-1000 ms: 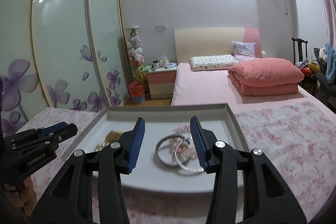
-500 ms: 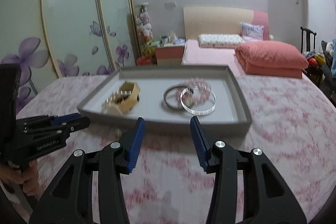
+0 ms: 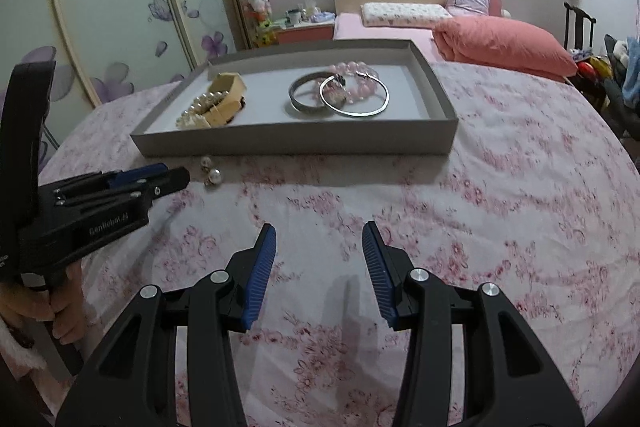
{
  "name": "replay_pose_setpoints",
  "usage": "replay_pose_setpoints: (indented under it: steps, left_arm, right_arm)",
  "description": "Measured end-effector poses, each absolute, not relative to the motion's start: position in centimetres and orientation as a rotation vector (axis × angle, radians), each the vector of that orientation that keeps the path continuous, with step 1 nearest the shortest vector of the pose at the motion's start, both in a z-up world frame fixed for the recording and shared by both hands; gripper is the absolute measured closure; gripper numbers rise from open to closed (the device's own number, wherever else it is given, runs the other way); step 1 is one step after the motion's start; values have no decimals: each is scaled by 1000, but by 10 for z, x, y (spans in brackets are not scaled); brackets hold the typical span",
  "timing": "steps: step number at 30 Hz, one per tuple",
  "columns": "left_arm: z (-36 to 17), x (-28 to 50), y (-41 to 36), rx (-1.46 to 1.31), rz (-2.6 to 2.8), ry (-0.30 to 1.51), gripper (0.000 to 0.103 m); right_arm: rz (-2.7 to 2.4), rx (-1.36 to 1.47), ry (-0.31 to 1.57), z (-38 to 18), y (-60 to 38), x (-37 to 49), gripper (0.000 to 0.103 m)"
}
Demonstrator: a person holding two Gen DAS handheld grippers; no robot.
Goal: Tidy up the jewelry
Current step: 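Grasp a pearl stud earring with the left tool, then grasp the other pearl stud earring with the right tool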
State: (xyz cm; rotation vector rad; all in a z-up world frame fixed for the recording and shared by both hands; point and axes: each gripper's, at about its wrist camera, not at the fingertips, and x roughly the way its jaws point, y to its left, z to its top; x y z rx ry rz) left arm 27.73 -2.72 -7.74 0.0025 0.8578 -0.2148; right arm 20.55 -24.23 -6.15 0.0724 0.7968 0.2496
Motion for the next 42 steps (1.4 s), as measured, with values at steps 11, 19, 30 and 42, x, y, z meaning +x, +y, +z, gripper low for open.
replay_pose_setpoints:
  steps: [11,19,30,42]
  left_arm:
    - [-84,295,-39,-4,-201,896,73]
    - [-85,307,-47,-25,-174,901,89]
    - [-83,295,-27,-16,-112,900,90]
    - [-82,264,42,-19,-8,897,89]
  right_arm:
    - [203,83,876,-75,-249,212,56]
    - [216,87,878,-74,-248,212,53]
    - [218,82,878,-73,-247,213,52]
    - [341,3,892,-65,-198,234,53]
